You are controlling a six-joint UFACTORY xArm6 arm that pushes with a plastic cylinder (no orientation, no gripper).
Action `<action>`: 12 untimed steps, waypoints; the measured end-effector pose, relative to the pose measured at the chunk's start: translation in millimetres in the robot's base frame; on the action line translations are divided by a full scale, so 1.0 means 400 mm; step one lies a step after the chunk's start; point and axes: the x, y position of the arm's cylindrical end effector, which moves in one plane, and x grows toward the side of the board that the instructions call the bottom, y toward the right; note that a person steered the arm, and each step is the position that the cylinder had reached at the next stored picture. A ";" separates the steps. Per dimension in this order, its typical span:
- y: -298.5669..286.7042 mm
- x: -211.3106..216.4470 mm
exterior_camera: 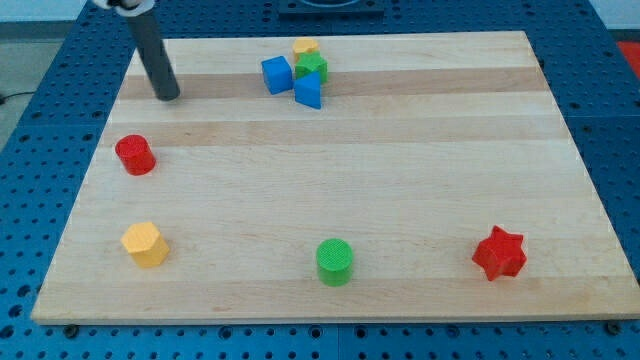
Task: Slide the red circle at the bottom of the green star
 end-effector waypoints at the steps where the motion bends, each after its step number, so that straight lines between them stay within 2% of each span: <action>1: 0.006 0.126; 3: -0.024 0.329; 4: -0.019 0.377; 6: -0.182 0.369; 7: -0.183 0.406; 9: -0.180 0.578; 11: -0.040 0.508; 12: -0.041 0.495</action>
